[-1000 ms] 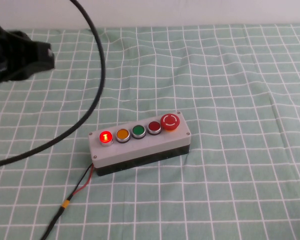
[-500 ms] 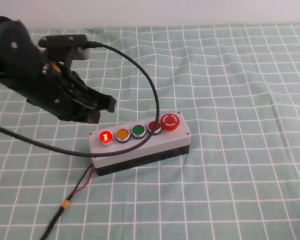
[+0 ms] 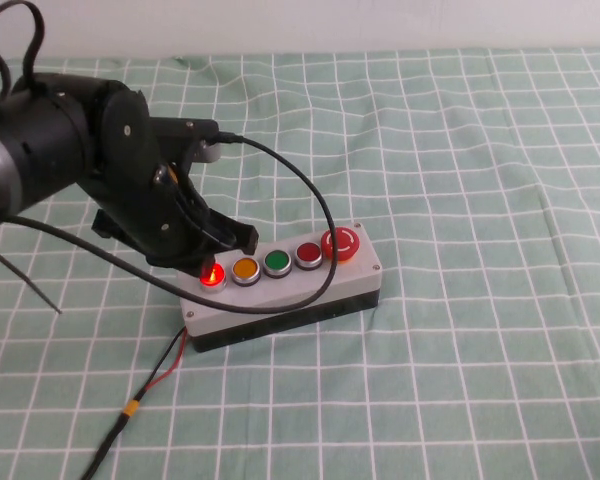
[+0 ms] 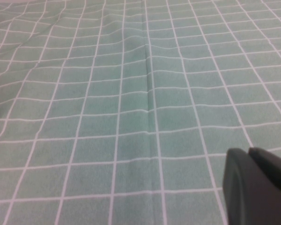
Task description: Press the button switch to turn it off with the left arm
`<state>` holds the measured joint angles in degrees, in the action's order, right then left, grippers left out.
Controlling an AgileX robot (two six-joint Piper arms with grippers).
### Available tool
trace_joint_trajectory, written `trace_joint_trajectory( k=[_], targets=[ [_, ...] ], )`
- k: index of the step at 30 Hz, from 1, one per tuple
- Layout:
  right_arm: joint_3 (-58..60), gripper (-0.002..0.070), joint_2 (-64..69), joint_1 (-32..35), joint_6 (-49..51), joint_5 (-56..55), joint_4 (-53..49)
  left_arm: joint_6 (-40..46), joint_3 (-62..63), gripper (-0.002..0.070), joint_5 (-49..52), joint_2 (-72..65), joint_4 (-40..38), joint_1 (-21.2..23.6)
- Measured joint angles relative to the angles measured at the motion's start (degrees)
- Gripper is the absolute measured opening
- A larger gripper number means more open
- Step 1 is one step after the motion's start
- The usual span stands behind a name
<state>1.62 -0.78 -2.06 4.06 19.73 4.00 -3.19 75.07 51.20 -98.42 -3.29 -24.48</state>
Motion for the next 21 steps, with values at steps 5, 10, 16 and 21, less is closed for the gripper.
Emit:
trace_joint_trajectory(
  k=[5,10,16,21],
  targets=[
    [0.0,-0.0017,0.0,0.0,0.0,0.0,0.0,-0.09,0.92,-0.0002,-0.45,-2.08,0.9,0.0],
    [0.0,-0.0017,0.0,0.0,0.0,0.0,0.0,-0.25,1.77,-0.0002,-1.53,-2.33,0.79,0.0],
    [0.0,-0.0017,0.0,0.0,0.0,0.0,0.0,-0.58,6.88,-0.0002,4.51,3.46,1.4,0.0],
    [0.0,-0.0017,0.0,0.0,0.0,0.0,0.0,-0.72,11.73,-0.0002,5.39,16.06,2.09,0.0]
  ],
)
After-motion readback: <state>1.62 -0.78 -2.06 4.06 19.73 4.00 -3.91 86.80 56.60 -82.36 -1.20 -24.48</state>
